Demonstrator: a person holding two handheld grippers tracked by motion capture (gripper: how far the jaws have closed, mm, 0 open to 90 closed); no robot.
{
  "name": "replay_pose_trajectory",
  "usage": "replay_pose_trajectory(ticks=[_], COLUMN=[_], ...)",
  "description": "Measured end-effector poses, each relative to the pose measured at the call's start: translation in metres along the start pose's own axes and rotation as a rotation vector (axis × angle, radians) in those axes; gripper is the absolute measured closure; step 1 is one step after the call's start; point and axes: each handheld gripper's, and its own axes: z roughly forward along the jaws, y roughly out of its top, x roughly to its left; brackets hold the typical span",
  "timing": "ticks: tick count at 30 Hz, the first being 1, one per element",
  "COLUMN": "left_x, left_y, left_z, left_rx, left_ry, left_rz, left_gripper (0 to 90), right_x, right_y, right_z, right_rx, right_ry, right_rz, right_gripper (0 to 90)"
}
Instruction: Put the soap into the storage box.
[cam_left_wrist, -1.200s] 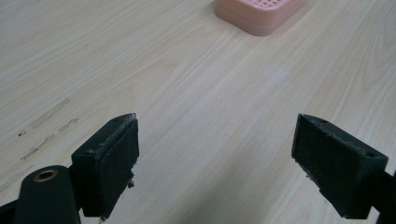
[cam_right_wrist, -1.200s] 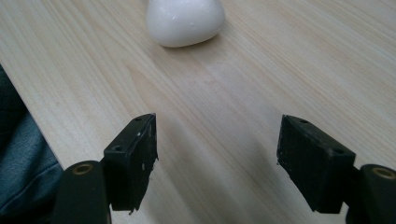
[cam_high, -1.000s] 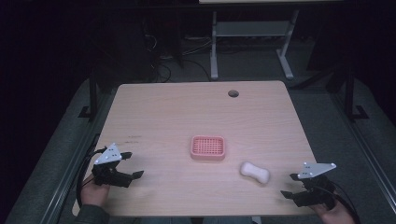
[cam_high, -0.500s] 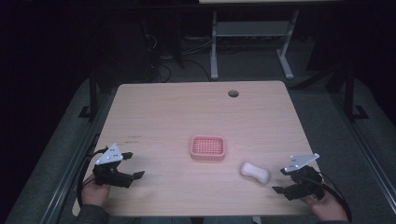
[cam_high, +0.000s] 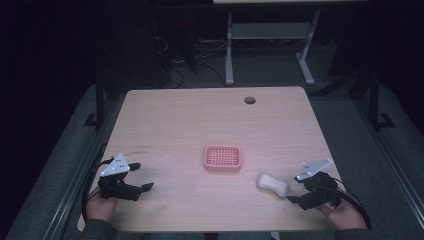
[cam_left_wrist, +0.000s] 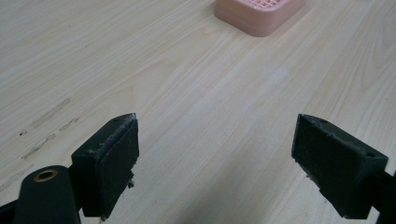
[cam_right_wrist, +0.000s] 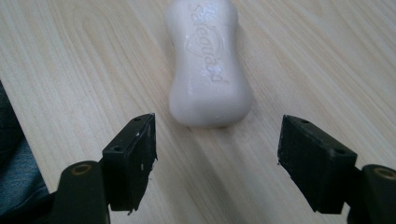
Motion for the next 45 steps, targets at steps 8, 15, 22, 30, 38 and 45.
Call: replay_pose_trajectory(ticks=[8, 15, 22, 30, 38, 45], left_x=[0.000, 0.001, 0.000, 0.000, 0.000, 0.000], left_y=[0.000, 0.000, 0.000, 0.000, 0.000, 0.000], left_z=[0.000, 0.000, 0.000, 0.000, 0.000, 0.000], left_rx=[0.000, 0.002, 0.000, -0.003, -0.004, -0.002], left_ry=[0.000, 0.000, -0.001, -0.003, -0.004, -0.005], left_rz=[0.000, 0.003, 0.001, 0.000, -0.001, 0.003], left_gripper=[14.8, 14.8, 14.8, 14.8, 14.8, 14.8], right_x=[0.001, 0.001, 0.001, 0.002, 0.002, 0.001], right_y=[0.012, 0.024, 0.031, 0.040, 0.046, 0.050], right_z=[0.005, 0.009, 0.019, 0.030, 0.039, 0.046], right_rx=[0.014, 0.025, 0.043, 0.070, 0.098, 0.118], right_ry=[0.002, 0.005, 0.020, 0.033, 0.042, 0.047], right_rz=[-0.024, -0.054, -0.087, -0.103, -0.115, -0.121], right_gripper=[27.2, 27.3, 27.8, 28.4, 29.0, 32.3])
